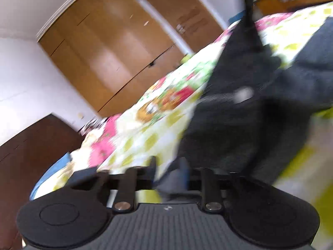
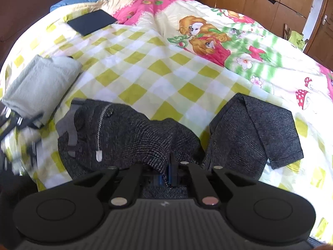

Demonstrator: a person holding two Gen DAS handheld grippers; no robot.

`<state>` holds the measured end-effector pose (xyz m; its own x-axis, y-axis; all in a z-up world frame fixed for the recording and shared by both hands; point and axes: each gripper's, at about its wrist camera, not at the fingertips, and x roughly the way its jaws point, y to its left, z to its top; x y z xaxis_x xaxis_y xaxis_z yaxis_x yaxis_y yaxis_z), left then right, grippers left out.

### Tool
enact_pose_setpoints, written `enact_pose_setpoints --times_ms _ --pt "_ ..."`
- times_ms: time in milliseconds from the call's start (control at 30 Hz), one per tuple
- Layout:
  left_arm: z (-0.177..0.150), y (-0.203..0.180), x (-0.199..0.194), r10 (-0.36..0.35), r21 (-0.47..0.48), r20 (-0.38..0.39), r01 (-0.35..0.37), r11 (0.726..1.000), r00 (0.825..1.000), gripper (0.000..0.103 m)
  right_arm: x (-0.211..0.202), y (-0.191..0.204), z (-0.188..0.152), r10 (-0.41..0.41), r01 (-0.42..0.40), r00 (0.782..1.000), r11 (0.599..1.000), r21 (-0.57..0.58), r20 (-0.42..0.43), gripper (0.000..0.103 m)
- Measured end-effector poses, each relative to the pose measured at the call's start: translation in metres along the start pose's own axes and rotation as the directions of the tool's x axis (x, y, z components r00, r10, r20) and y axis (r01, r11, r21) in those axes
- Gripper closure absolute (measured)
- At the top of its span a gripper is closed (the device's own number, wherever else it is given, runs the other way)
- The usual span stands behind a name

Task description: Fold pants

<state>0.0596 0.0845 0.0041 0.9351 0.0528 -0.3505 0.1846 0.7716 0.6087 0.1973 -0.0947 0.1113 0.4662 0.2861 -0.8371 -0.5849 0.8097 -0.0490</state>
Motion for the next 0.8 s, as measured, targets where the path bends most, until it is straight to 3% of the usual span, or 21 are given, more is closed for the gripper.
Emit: enact_pose_setpoints --times_ms 67,167,333,367,500,600,667,800 --pt "0.006 -0.024 -0.005 -0.024 0.0 0.03 0.024 1.0 0.999 0.036 -0.003 -0.001 0.004 0.0 0.0 1.0 1.0 0.009 0.009 0.098" --pt "0.012 -0.057 0.009 -0.063 0.005 0.021 0.062 0.998 0.998 0.035 -0.008 -0.002 0.006 -0.006 0.006 1.0 1.0 0.004 0.009 0.098" --pt "0.013 -0.075 0.039 0.053 0.045 -0.033 -0.051 0.998 0.998 0.035 -0.012 -0.004 0.005 0.006 -0.006 1.0 1.0 0.0 0.017 0.098" --pt "0.011 -0.072 0.042 0.069 0.049 -0.056 -0.066 0.997 0.996 0.036 -0.012 -0.005 0.004 0.008 -0.008 1.0 1.0 0.004 0.02 0.098" --pt "-0.007 -0.033 0.054 0.129 0.085 -0.111 -0.12 0.989 0.985 0.067 -0.013 -0.006 -0.003 0.019 -0.019 1.0 1.0 0.0 0.009 0.098" --pt "-0.015 0.005 0.057 0.223 0.142 -0.087 -0.209 0.967 0.971 0.068 -0.013 0.005 -0.017 0.034 -0.034 0.999 0.999 -0.022 0.002 0.098" --pt "-0.022 0.018 0.06 0.216 0.163 -0.08 -0.201 0.966 0.973 0.068 -0.008 0.019 -0.03 0.039 -0.04 0.999 0.998 -0.04 -0.005 0.098" --pt "-0.054 -0.004 0.088 0.258 0.321 -0.102 -0.214 0.923 0.961 0.068 0.023 0.056 -0.067 0.016 -0.021 0.999 0.995 -0.101 -0.048 0.095"
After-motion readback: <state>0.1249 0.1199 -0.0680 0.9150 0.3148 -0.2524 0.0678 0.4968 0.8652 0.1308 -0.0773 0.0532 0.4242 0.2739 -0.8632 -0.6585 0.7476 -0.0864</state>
